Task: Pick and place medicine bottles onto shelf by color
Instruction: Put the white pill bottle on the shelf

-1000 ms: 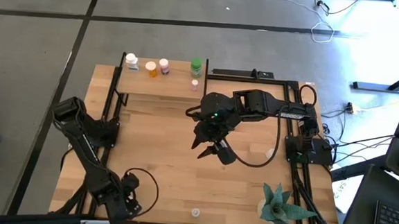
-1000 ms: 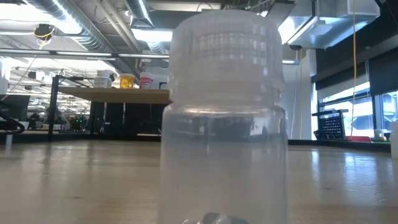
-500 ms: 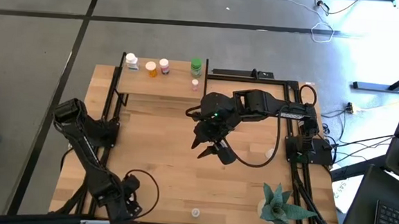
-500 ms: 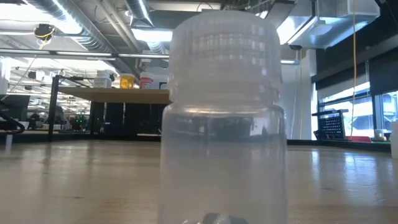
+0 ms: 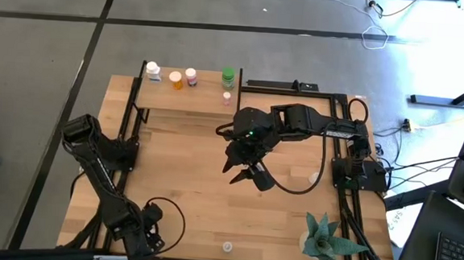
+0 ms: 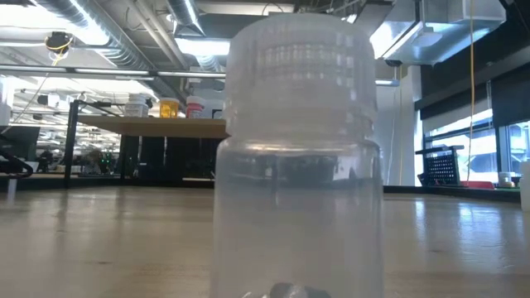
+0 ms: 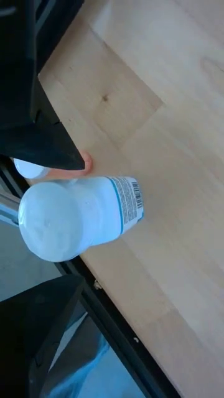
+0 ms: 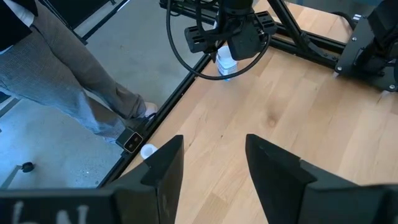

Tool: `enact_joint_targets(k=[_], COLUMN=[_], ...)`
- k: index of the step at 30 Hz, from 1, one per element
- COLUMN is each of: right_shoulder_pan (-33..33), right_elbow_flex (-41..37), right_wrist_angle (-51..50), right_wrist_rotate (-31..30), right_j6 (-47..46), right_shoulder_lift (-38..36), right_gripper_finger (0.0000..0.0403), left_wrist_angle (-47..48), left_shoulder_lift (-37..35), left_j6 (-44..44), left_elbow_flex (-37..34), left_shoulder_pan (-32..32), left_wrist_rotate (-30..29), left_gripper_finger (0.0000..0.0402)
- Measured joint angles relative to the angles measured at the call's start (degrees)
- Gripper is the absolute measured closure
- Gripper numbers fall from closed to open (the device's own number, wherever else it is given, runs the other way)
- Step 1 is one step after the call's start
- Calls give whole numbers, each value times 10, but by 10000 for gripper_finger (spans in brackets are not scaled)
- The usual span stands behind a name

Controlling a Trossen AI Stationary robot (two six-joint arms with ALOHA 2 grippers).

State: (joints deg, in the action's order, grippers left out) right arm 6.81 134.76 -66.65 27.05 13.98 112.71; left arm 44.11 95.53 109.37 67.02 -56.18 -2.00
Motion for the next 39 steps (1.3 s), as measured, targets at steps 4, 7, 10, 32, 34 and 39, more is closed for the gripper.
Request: enact_joint_targets(k=[4, 7, 10, 32, 34, 39], right_shoulder_pan=[0, 0, 0, -1, -2, -3], right_elbow_flex=[0, 0, 0, 0, 0, 0], right_wrist_angle=[0, 0, 0, 0, -3, -17], right_wrist_rotate=[0, 0, 0, 0, -1, -34], right_j6=[0, 0, 0, 14, 14, 16], right_shoulder_lift=[0, 0, 0, -1, -5, -19], right_gripper_finger=[227, 227, 227, 227, 227, 227], left_wrist_angle=[3, 4, 5, 128, 163, 244], left_shoulder_lift=[0, 0, 0, -11, -21, -46], left_j6=[0, 0, 0, -8, -16, -26], left_elbow_flex=[0, 0, 0, 95, 121, 181], left_shoulder_pan=[0, 0, 0, 7, 7, 21], left_wrist_rotate=[0, 0, 0, -7, -14, -39], left_gripper_finger=[148, 176, 203, 233, 233, 233])
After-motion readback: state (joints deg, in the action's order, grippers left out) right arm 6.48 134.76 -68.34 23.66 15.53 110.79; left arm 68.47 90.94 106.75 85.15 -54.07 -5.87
